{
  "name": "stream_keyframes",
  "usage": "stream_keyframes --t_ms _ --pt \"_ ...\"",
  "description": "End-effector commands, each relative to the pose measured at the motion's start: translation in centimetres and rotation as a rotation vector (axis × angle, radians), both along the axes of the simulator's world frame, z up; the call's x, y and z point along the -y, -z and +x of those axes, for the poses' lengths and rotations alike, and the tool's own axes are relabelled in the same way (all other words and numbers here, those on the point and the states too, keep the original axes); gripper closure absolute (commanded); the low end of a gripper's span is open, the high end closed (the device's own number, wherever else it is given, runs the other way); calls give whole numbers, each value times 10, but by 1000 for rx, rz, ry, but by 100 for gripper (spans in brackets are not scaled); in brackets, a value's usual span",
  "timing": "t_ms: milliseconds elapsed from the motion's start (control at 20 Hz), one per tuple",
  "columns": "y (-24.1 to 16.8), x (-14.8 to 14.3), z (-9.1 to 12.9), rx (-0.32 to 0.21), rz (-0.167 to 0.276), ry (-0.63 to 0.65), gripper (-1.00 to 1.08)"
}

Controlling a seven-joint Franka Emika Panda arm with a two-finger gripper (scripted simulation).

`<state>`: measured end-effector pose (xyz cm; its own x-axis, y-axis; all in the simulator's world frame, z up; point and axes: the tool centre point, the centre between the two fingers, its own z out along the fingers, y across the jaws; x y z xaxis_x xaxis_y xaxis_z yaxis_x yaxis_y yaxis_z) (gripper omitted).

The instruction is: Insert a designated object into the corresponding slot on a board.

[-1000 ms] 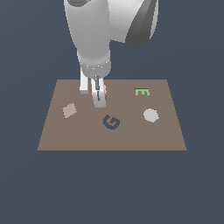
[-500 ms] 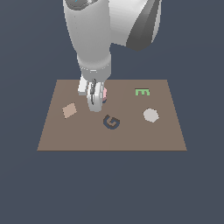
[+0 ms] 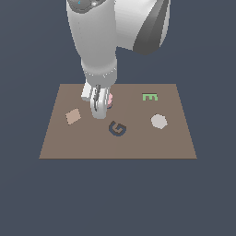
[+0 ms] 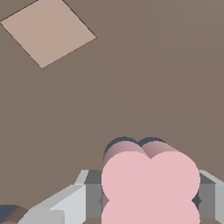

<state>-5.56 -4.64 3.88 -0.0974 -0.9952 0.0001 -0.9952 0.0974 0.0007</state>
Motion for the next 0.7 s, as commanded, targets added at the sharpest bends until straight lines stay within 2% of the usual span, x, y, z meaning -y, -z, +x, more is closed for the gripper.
stream_keyframes --t_ms 0,150,200,650 --pt "5 0 0 0 0 3 108" --pt "8 0 0 0 0 6 108" --pt "8 0 0 0 0 6 -92" --pt "8 0 0 0 0 6 -92"
